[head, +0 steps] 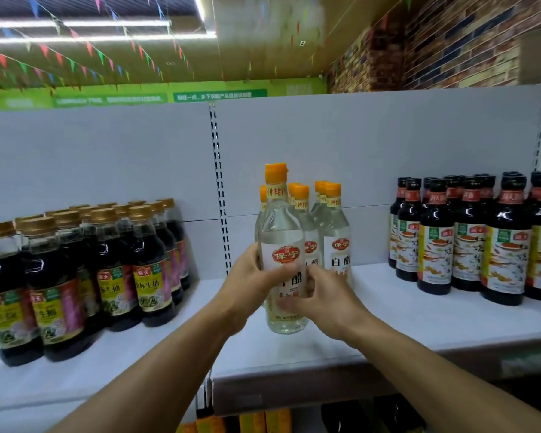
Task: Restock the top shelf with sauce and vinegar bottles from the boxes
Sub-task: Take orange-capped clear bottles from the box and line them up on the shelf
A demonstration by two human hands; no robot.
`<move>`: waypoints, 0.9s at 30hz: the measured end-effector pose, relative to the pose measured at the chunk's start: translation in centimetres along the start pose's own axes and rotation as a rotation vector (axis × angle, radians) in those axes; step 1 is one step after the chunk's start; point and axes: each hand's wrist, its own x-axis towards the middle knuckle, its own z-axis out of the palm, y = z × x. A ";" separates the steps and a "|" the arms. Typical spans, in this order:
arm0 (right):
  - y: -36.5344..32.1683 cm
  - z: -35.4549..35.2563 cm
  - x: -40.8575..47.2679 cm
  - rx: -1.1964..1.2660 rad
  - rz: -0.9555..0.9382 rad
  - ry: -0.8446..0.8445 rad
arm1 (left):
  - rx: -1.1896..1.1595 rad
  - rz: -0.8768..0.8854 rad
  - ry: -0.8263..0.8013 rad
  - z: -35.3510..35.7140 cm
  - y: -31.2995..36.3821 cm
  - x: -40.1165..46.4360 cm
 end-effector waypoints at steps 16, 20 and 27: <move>2.7 1.7 3.5 -0.081 0.042 0.037 | 0.026 -0.055 0.144 1.0 -5.8 1.0; 3.3 2.1 4.1 -0.090 0.056 0.037 | 0.017 -0.068 0.132 0.8 -6.2 1.4; 4.3 2.7 4.9 -0.123 0.058 0.048 | -0.010 -0.066 0.126 0.6 -7.0 1.8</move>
